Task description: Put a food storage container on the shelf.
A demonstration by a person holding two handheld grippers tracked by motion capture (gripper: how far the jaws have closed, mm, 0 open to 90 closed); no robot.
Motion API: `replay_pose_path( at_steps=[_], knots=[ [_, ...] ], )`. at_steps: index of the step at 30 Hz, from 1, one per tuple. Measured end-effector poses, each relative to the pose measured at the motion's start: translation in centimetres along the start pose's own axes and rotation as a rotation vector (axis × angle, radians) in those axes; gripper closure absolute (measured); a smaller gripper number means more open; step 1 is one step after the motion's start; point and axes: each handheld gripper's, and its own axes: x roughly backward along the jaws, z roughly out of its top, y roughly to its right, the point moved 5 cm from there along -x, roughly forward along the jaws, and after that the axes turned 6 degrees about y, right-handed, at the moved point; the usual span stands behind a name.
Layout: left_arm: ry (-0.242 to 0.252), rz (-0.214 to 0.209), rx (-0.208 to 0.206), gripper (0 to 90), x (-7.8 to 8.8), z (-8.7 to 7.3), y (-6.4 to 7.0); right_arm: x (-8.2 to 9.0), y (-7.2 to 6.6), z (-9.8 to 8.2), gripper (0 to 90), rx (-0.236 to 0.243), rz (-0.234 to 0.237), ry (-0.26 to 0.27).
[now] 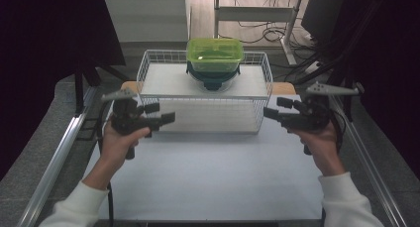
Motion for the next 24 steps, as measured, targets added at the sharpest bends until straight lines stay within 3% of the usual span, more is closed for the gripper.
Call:
replay_pose_path(
  at_steps=[2, 3, 4, 5, 6, 7, 8, 9, 10, 12, 14, 16, 24],
  knots=[
    [-0.017, 0.0, -0.005, 21.7, 0.1, -1.8, -0.1, 0.4, -0.1, -3.0, 25.1, 0.003, -0.019, -0.031],
    [-0.031, -0.005, 0.009, 21.7, 0.1, -2.9, -0.1, 0.4, -0.1, -3.0, 25.1, 0.003, -0.019, -0.031],
    [-0.049, -0.009, 0.016, 21.6, -0.1, -3.9, -0.2, 0.3, -0.2, -5.1, 24.8, 0.007, -0.036, -0.065],
    [-0.088, -0.001, 0.014, 21.6, -0.5, -5.7, -0.5, 0.3, -0.2, -6.1, 24.8, 0.003, -0.04, -0.077],
    [-0.115, 0.008, 0.009, 21.6, -0.8, -6.6, -0.6, 0.2, -0.3, -7.1, 24.8, -0.009, -0.035, -0.09],
    [-0.115, 0.008, 0.009, 21.4, -0.8, -6.6, -0.6, 0.2, -0.3, -7.1, 24.8, -0.009, -0.035, -0.09],
    [-0.149, 0.033, -0.009, 21.5, -1.3, -8.1, -1.0, 0.0, -0.3, -9.0, 24.7, -0.019, -0.034, -0.118],
    [-0.149, 0.033, -0.009, 21.9, -1.3, -8.1, -1.0, 0.0, -0.3, -9.0, 24.7, -0.019, -0.034, -0.118],
    [-0.193, 0.054, -0.014, 21.9, -1.9, -9.7, -1.3, -0.3, -0.3, -10.5, 24.2, -0.012, -0.041, -0.169],
    [-0.219, 0.056, -0.007, 21.8, -2.3, -10.6, -1.5, -0.3, -0.1, -11.1, 24.4, -0.005, -0.058, -0.17],
    [-0.25, 0.069, -0.027, 21.2, -2.7, -11.4, -1.6, -0.7, 0.1, -13.1, 24.3, -0.047, -0.053, -0.201],
    [-0.239, 0.072, -0.035, 21.2, -2.7, -11.3, -1.5, -1.1, 0.2, -13.8, 23.6, -0.039, -0.056, -0.235],
    [-0.238, 0.073, -0.025, 20.7, -2.7, -11.3, -1.7, -0.9, 0.4, -13.5, 21.9, -0.032, -0.078, -0.207]
  ],
)
